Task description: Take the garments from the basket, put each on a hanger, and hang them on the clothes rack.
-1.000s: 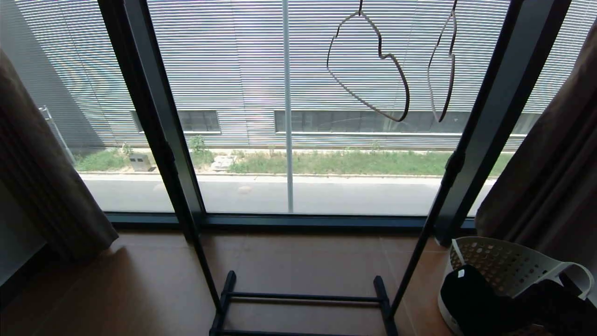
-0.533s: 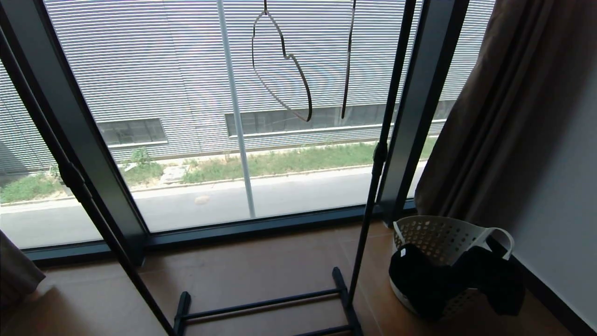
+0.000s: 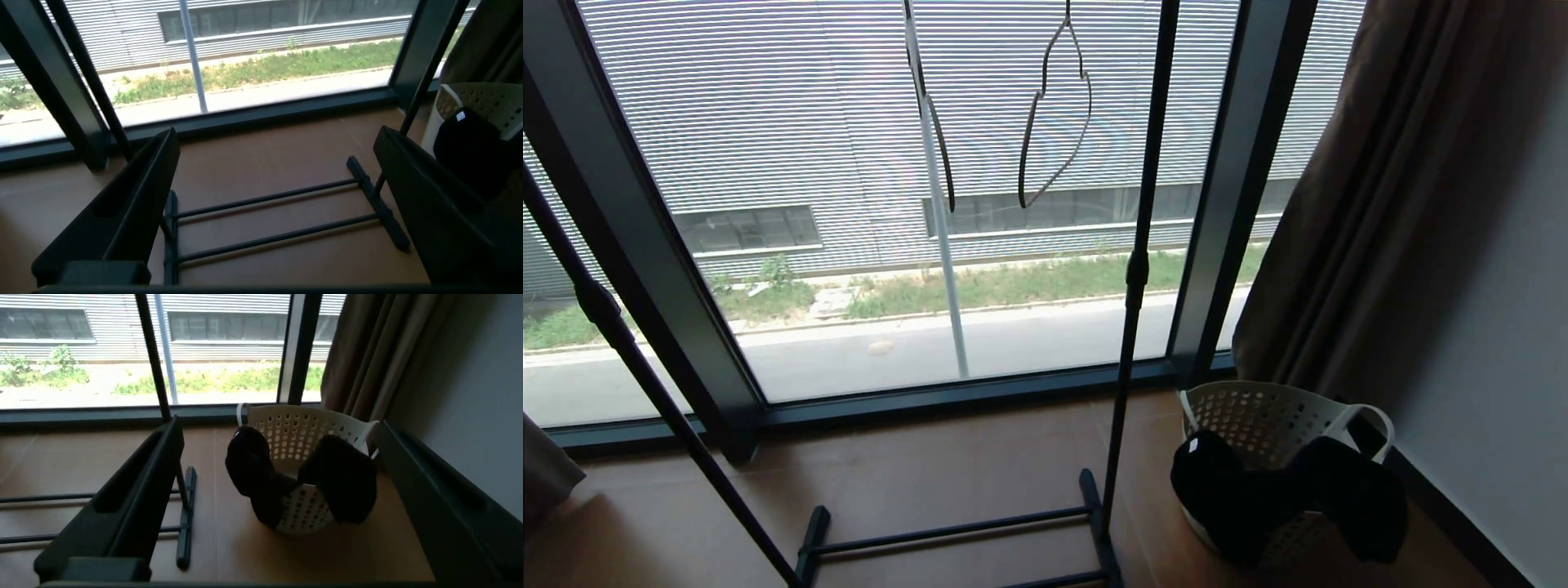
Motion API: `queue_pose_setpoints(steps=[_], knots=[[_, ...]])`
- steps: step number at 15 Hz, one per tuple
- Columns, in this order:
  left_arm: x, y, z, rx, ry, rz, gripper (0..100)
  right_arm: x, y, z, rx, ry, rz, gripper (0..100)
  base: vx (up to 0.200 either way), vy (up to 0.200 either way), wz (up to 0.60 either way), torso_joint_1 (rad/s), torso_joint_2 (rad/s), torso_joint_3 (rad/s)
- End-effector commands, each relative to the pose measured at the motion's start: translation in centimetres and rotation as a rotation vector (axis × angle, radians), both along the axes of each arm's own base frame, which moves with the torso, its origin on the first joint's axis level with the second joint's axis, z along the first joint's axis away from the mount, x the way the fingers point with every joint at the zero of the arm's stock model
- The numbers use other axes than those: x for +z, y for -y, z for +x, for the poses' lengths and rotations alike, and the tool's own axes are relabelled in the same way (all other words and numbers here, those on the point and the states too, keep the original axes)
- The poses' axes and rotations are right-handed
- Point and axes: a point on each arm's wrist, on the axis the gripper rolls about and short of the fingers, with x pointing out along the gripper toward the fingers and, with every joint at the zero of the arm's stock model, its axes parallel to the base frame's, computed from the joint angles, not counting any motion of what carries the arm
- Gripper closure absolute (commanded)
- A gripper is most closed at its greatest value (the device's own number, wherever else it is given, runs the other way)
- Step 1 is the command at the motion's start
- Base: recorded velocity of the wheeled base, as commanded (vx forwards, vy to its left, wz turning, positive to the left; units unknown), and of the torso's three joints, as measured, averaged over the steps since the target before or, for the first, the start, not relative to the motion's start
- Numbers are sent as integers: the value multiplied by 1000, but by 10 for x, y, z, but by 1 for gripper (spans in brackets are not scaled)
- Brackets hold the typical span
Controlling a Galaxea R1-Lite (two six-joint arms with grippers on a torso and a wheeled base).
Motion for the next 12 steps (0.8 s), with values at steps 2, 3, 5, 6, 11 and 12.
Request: queue_pose_setpoints(steps=[2, 3, 5, 6, 11, 12], knots=[[0, 0, 0, 0, 1, 0, 0, 0, 0, 0, 0, -1, 0, 0, 200, -100, 0, 2, 2, 2], [0, 0, 0, 0, 1, 0, 0, 0, 0, 0, 0, -1, 0, 0, 200, 0, 0, -7, -7, 7], [0, 0, 0, 0, -1, 1, 0, 0, 0, 0, 0, -1, 0, 0, 200, 0, 0, 7, 2, 2], [0, 0, 0, 0, -1, 1, 0, 0, 0, 0, 0, -1, 0, 0, 200, 0, 0, 2, 2, -2], [0, 0, 0, 0, -1, 1, 0, 0, 0, 0, 0, -1, 0, 0, 40, 0, -360, 9, 1, 4], [0, 0, 0, 0, -1, 1, 0, 0, 0, 0, 0, -1, 0, 0, 0, 0, -600, -2, 2, -2]])
